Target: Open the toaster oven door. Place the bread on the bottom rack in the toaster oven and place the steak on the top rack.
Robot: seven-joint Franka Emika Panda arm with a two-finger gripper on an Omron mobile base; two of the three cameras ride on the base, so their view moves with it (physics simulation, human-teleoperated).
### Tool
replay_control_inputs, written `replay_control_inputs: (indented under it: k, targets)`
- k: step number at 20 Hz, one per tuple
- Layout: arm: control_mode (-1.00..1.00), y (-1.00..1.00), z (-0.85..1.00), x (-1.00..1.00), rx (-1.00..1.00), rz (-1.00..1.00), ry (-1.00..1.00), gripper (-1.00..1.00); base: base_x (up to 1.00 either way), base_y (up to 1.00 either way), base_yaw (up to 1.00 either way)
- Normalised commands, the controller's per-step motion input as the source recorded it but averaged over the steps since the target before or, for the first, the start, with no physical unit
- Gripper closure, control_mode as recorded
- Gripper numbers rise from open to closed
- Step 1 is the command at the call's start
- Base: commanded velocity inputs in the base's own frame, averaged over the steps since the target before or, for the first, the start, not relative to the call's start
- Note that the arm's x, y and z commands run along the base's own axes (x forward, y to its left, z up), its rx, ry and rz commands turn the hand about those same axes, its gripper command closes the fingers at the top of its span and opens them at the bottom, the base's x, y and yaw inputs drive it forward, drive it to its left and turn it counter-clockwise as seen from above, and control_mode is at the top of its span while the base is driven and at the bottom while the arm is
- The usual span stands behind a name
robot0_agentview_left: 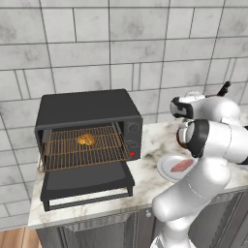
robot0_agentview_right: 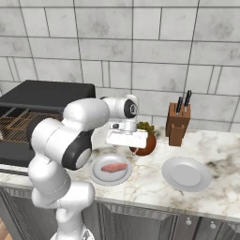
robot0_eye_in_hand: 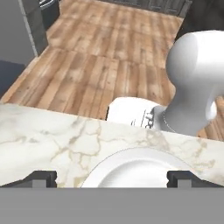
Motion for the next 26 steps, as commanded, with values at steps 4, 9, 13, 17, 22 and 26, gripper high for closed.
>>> replay_control_inputs:
  k: [4,9,13,17,22,26]
  targets:
    - [-1.00,0.00,-0.38,-0.46,0.03,-0.34,-0.35,-1.00,0.00,0.00,0.00]
    - [-1.00,0.21,-0.42,0.05,0.01,-0.32,-0.24,-1.00,0.00,0.00,0.00]
    - [-1.00,0.43,-0.29,0.41,0.00,-0.33,-0.09,-1.00,0.00,0.00,0.00]
    - [-1.00,0.00,-0.31,0.53,0.00,-0.31,0.00,-1.00,0.00,0.00,0.00]
    - [-1.00,0.00,-0.36,0.41,0.00,-0.31,0.00,-1.00,0.00,0.00,0.00]
    - [-1.00,-0.13,-0.21,0.14,0.00,-0.28,0.00,-1.00,0.00,0.00,0.00]
